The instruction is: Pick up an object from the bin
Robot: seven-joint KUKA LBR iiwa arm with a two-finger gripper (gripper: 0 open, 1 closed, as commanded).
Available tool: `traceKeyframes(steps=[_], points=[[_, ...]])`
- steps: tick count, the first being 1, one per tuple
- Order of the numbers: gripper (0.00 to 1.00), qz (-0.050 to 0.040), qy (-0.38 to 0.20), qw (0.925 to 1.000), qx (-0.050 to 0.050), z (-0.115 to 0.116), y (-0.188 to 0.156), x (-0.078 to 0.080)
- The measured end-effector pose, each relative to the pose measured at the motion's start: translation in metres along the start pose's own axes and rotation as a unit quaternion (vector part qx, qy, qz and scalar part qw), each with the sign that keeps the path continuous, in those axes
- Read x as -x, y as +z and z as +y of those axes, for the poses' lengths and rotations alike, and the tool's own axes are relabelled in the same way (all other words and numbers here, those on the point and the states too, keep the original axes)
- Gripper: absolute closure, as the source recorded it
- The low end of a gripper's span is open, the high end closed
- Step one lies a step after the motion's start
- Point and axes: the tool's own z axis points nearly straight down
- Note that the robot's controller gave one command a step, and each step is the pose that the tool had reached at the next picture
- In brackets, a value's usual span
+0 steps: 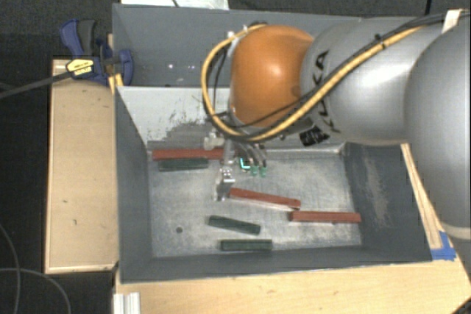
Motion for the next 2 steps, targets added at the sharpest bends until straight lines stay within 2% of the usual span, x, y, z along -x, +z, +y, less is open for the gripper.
traceKeyframes(steps=[1,2], points=[[0.00,-0.0039,0.002,1.0000,0.001,-0.001,-0.004,0.002],[0.00,-0.0093,-0.049,0.9988,0.002,-0.014,0.019,-0.023]])
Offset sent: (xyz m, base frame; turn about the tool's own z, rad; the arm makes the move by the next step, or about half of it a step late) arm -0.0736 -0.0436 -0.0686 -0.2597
